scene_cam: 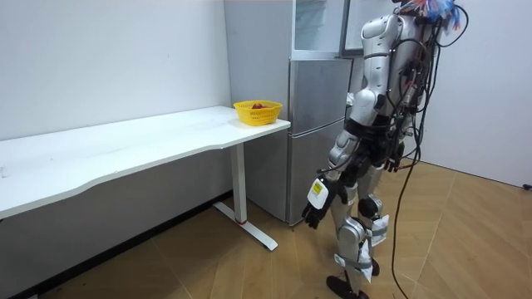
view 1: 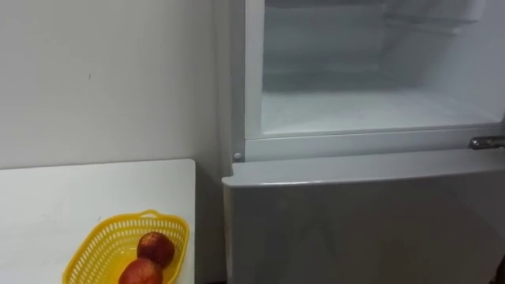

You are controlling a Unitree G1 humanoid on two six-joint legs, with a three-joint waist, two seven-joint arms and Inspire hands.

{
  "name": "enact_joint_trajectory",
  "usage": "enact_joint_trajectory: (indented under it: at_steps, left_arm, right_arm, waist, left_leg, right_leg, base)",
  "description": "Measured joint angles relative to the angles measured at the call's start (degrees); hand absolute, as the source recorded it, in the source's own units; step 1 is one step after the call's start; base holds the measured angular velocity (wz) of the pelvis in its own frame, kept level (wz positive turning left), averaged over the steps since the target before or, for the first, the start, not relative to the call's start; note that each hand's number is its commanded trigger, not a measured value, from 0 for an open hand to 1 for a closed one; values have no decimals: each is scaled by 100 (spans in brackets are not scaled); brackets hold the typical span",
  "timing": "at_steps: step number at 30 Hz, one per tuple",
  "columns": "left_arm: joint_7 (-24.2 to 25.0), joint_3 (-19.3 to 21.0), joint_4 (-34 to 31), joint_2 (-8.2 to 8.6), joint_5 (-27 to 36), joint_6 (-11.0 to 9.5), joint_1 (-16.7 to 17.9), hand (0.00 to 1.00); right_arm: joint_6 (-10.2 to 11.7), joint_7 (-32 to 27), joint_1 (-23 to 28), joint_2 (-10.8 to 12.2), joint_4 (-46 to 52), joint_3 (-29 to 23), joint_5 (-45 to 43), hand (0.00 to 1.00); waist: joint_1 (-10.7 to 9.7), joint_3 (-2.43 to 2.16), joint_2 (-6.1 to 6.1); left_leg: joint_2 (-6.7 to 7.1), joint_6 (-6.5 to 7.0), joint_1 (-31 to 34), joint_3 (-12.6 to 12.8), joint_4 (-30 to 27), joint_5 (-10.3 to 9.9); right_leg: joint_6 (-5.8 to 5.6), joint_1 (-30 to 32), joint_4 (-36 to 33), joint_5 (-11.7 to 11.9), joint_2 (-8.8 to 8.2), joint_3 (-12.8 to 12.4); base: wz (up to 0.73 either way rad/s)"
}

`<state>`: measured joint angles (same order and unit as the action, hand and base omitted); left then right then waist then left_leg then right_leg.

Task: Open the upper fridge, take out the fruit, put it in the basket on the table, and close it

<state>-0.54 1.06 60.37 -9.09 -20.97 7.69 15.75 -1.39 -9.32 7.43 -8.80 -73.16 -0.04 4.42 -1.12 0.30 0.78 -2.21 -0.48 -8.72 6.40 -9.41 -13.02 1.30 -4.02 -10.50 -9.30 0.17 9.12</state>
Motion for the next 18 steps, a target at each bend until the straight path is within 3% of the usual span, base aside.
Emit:
enact_joint_trajectory:
  at_steps: [7,12,18]
  left_arm:
    - [123,-5,172,156,2,166,-43,0]
    - [131,-9,228,165,6,258,-60,0]
    - [288,244,150,183,2,386,-105,0]
  right_arm:
    - [8,313,37,85,28,-4,550,0]
    - [5,276,108,102,5,-13,1150,0]
    - [-130,372,271,119,-65,-492,1661,0]
  waist:
    - [-6,1,-46]
    - [-22,-6,-70]
    - [-60,-14,-129]
  left_leg:
    - [-22,0,18,-48,34,-3]
    - [-15,0,44,-51,66,-4]
    - [-1,0,38,-30,66,-4]
  right_leg:
    - [9,-1,82,13,4,58]
    - [8,-7,73,13,13,65]
    - [-7,-4,82,-6,7,40]
  base:
    - [4]
    - [0]
    - [-1]
